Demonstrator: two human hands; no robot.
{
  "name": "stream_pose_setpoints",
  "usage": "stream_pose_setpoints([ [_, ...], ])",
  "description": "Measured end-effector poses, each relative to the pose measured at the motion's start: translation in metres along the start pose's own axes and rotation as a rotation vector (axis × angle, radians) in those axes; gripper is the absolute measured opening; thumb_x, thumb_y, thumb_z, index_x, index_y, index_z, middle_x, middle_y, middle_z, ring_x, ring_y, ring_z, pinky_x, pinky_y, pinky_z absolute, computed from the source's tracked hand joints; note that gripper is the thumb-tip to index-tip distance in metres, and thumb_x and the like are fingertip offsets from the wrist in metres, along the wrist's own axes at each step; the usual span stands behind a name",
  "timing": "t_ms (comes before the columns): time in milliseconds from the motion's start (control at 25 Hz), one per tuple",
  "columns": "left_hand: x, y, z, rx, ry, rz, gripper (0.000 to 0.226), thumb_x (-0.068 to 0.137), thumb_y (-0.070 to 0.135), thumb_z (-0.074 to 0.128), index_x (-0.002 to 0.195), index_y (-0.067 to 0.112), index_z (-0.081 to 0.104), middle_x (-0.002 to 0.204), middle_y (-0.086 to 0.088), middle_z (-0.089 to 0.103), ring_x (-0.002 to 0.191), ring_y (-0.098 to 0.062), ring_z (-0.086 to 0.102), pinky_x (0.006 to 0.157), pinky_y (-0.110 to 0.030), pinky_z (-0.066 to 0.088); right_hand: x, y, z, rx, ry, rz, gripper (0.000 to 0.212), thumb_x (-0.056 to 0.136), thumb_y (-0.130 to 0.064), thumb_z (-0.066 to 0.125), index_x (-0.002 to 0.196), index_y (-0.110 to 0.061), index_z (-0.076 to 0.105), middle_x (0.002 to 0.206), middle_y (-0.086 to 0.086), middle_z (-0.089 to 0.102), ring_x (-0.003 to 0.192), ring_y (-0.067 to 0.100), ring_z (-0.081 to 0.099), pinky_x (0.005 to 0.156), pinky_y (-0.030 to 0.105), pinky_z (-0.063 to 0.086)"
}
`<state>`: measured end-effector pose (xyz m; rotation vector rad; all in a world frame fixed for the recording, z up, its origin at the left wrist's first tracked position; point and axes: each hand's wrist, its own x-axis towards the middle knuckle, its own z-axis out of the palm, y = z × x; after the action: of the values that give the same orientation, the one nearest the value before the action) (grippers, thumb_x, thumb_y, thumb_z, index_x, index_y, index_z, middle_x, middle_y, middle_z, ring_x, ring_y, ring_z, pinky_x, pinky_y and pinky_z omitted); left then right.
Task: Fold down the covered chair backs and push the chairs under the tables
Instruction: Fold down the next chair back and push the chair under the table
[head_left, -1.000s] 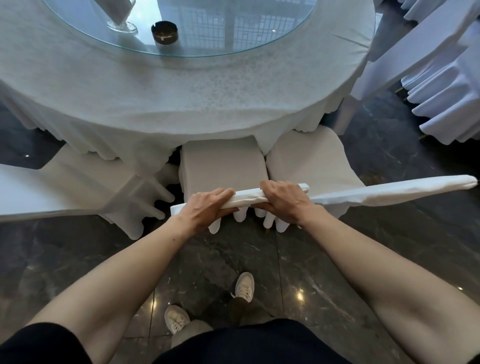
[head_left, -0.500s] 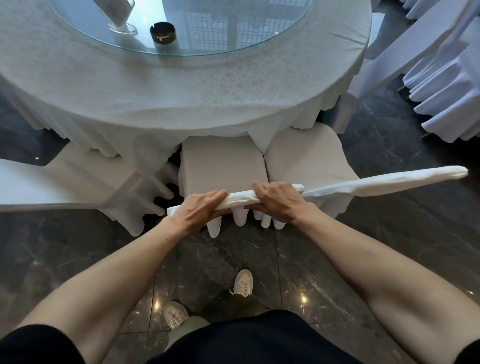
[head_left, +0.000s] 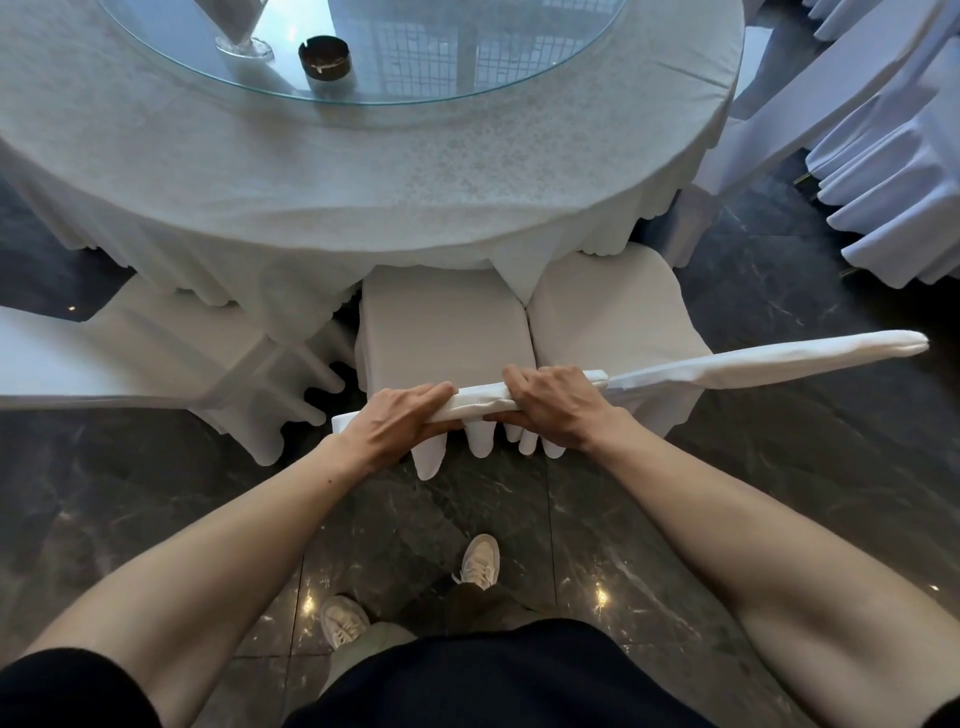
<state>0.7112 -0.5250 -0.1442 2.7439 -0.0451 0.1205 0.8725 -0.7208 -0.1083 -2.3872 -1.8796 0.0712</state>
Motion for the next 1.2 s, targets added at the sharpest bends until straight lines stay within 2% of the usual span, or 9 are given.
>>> stream_pose_setpoints([
  [240, -0.001, 0.003, 0.001, -0.017, 0.036, 0.025, 0.041, 0.091, 0.060, 0.037, 0.107, 0.022, 0.042, 0.085, -0.004, 0.062, 0.055, -0.027, 0.054, 0.047, -0.033, 0.041, 0.000, 0.001, -0.001, -0.009, -0.050, 0.020, 0.062, 0.087, -0.068, 0.023, 0.090, -0.011, 0.046, 0.075, 0.006, 0.063, 0.058, 0.032, 0.061, 0.048, 0.035, 0.041],
  [480, -0.002, 0.005, -0.003, -0.050, 0.006, 0.010, 0.041, 0.092, 0.058, 0.038, 0.112, 0.022, 0.041, 0.090, -0.005, 0.062, 0.059, -0.027, 0.055, 0.050, -0.036, 0.045, 0.001, -0.001, -0.002, -0.052, -0.061, 0.005, 0.061, 0.088, -0.069, 0.025, 0.092, -0.011, 0.046, 0.074, 0.003, 0.062, 0.057, 0.029, 0.061, 0.047, 0.032, 0.037],
  [760, -0.004, 0.006, -0.005, -0.034, 0.015, 0.020, 0.039, 0.092, 0.056, 0.040, 0.110, 0.021, 0.042, 0.088, -0.004, 0.063, 0.058, -0.027, 0.055, 0.051, -0.029, 0.035, 0.001, -0.003, 0.000, -0.065, -0.041, -0.001, 0.059, 0.089, -0.069, 0.027, 0.089, -0.013, 0.045, 0.068, 0.002, 0.061, 0.051, 0.027, 0.059, 0.045, 0.030, 0.035],
  [1040, -0.005, 0.010, -0.007, -0.022, 0.020, 0.016, 0.035, 0.092, 0.048, 0.050, 0.111, 0.020, 0.043, 0.087, -0.005, 0.062, 0.056, -0.025, 0.055, 0.051, -0.029, 0.032, 0.001, -0.003, -0.001, -0.071, -0.027, -0.022, 0.058, 0.090, -0.069, 0.024, 0.088, -0.014, 0.044, 0.066, 0.001, 0.060, 0.047, 0.024, 0.056, 0.044, 0.028, 0.035],
  [1200, -0.005, 0.012, -0.007, 0.006, 0.020, 0.013, 0.035, 0.091, 0.047, 0.052, 0.111, 0.020, 0.044, 0.089, -0.004, 0.062, 0.059, -0.024, 0.056, 0.051, -0.028, 0.032, -0.008, -0.008, 0.003, -0.021, 0.036, 0.051, 0.055, 0.090, -0.067, 0.032, 0.090, -0.014, 0.048, 0.073, 0.002, 0.060, 0.055, 0.022, 0.057, 0.048, 0.029, 0.032],
])
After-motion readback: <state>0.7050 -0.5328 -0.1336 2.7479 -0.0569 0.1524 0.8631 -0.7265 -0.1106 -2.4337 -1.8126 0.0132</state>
